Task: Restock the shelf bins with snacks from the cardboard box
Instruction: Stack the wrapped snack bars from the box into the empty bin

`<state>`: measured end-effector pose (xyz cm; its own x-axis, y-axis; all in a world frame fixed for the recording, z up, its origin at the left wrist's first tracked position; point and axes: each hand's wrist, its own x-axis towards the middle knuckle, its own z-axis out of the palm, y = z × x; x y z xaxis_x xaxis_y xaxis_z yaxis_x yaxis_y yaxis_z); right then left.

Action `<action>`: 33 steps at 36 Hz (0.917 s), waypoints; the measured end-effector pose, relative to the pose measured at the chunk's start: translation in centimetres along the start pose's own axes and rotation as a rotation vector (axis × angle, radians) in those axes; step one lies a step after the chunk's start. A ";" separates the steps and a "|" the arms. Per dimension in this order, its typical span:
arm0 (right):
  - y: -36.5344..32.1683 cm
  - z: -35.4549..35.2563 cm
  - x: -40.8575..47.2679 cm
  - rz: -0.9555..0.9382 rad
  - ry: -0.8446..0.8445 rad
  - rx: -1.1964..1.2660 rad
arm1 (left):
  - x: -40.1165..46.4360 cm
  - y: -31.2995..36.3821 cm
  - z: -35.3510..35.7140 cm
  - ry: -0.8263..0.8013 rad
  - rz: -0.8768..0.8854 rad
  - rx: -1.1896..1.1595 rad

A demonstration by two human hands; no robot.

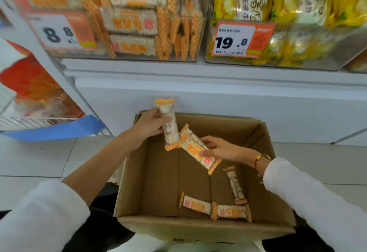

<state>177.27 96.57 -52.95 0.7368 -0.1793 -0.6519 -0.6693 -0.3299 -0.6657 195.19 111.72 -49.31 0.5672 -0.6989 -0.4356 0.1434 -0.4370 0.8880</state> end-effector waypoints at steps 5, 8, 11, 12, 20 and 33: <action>-4.8 -3.4 -4.8 -0.061 0.078 -0.076 | -3.7 5.3 -0.7 -0.014 0.204 0.158; -7.4 -5.4 -7.6 -0.111 0.106 -0.163 | -5.5 9.4 -1.7 0.076 0.346 0.044; -9.8 -7.2 -9.6 -0.179 0.193 -0.172 | -6.9 13.6 -3.1 0.221 0.486 -0.077; -10.6 -7.7 -10.2 -0.217 0.224 -0.154 | -7.1 14.8 -3.7 0.282 0.568 -0.059; -16.1 -10.5 -13.6 -0.527 0.383 0.126 | -6.5 20.6 -8.5 0.721 1.102 0.740; -18.8 -10.9 -10.7 -0.680 0.550 0.366 | 0.0 18.3 -8.0 0.557 0.898 1.430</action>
<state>182.98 94.55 -29.47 0.8592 -0.4979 0.1177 0.0002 -0.2297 -0.9733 204.28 108.30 -31.89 0.2916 -0.8538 0.4312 -0.9135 -0.3823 -0.1392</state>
